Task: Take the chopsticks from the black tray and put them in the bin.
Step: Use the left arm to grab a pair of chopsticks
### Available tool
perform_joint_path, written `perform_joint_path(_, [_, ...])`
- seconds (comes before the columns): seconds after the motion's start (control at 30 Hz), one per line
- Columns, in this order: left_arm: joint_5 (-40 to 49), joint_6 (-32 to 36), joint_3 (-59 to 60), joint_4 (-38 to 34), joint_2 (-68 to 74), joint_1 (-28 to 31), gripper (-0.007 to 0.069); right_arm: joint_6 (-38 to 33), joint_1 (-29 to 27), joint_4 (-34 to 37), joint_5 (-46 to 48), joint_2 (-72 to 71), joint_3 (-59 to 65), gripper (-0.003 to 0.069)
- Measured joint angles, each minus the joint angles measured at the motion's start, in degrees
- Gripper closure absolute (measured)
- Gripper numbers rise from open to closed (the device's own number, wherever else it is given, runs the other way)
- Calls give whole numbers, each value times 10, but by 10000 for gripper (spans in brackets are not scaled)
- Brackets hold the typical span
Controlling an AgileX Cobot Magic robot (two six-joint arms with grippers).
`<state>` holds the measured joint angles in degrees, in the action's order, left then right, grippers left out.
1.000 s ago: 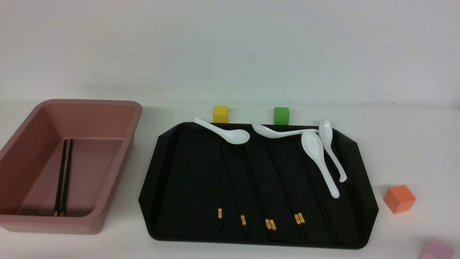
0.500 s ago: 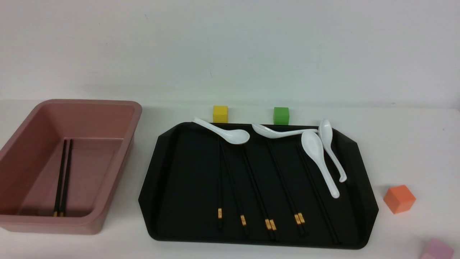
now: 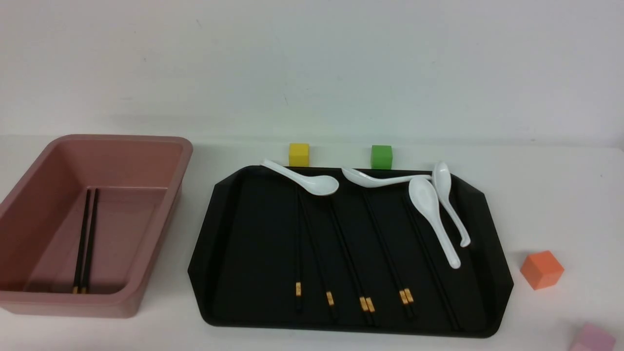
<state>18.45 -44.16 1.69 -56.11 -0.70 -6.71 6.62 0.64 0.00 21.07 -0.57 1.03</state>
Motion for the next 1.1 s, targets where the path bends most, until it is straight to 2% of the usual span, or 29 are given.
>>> perform_joint_path(0.17, [-52,4,0,-57,0,0,574,0,0,0,0,0,0,419])
perform_joint_path(0.23, [-66,41,-18,-73,0,0,595,0,0,0,0,0,0,417])
perform_joint_path(0.3, [-66,113,-63,-72,0,0,632,0,0,0,0,0,0,417])
perform_joint_path(0.43, [-17,266,-173,-35,32,0,637,0,0,0,0,0,0,417])
perform_joint_path(0.47, [27,314,-225,-6,74,0,637,0,0,0,0,0,0,417])
perform_joint_path(0.53, [114,343,-295,52,157,0,637,0,0,0,0,0,0,417])
perform_joint_path(0.67, [330,333,-409,192,368,0,637,0,0,0,0,0,0,417])
perform_joint_path(0.8, [478,329,-499,290,561,0,637,0,0,0,0,0,0,417])
perform_joint_path(0.9, [506,328,-551,314,681,-15,637,0,0,0,0,0,0,417])
perform_joint_path(1.1, [457,264,-634,336,839,-123,637,0,0,0,0,0,0,417])
